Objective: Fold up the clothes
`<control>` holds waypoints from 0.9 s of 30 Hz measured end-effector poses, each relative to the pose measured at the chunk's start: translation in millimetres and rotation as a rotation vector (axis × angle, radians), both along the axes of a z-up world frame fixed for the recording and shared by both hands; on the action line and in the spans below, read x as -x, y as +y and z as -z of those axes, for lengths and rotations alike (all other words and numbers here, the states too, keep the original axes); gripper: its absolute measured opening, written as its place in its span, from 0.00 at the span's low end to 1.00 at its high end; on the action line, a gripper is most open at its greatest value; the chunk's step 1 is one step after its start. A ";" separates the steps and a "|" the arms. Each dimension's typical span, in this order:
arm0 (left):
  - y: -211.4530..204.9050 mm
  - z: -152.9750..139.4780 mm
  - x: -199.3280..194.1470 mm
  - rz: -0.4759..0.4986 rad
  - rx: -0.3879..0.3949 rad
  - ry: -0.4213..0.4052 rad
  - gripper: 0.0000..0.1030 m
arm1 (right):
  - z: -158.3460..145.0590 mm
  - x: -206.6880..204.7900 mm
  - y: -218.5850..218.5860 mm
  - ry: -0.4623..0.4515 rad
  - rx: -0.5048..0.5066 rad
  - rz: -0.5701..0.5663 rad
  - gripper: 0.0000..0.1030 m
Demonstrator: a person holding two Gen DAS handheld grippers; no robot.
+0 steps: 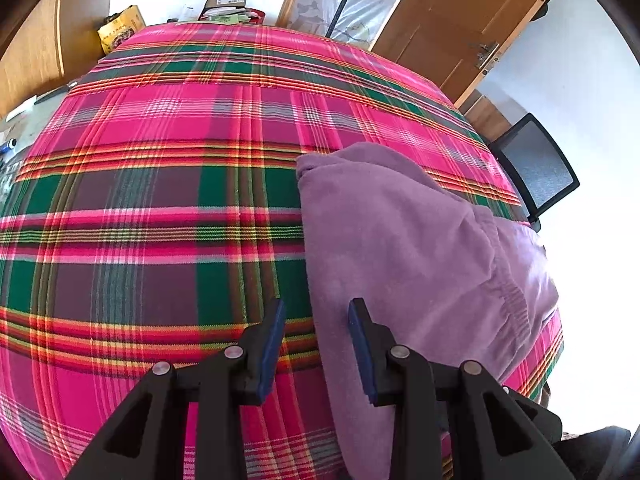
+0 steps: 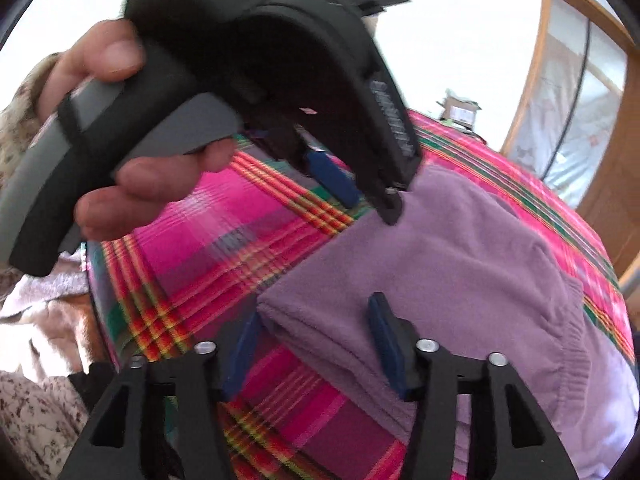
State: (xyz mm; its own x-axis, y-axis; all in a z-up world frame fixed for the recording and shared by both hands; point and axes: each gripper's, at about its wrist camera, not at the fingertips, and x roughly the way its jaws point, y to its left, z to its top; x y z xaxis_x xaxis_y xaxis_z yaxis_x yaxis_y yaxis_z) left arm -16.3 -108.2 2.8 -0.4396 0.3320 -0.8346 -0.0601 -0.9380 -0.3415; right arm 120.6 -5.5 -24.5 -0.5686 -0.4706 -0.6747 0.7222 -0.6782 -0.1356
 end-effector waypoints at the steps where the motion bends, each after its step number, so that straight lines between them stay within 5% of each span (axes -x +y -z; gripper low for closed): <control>1: -0.6 0.1 -0.3 -0.002 -0.001 -0.002 0.33 | -0.1 -0.8 0.6 0.003 0.002 0.010 0.48; 6: -6.6 -0.8 -1.8 -0.017 -0.020 -0.011 0.33 | -4.9 -15.6 3.0 0.072 0.016 0.042 0.15; 17: -19.2 0.3 15.5 -0.092 -0.199 -0.094 0.38 | -32.9 -30.1 27.3 0.103 0.177 0.108 0.10; 27: -14.7 23.9 50.2 -0.103 -0.403 -0.216 0.38 | -31.0 -26.7 19.2 0.069 0.195 0.105 0.10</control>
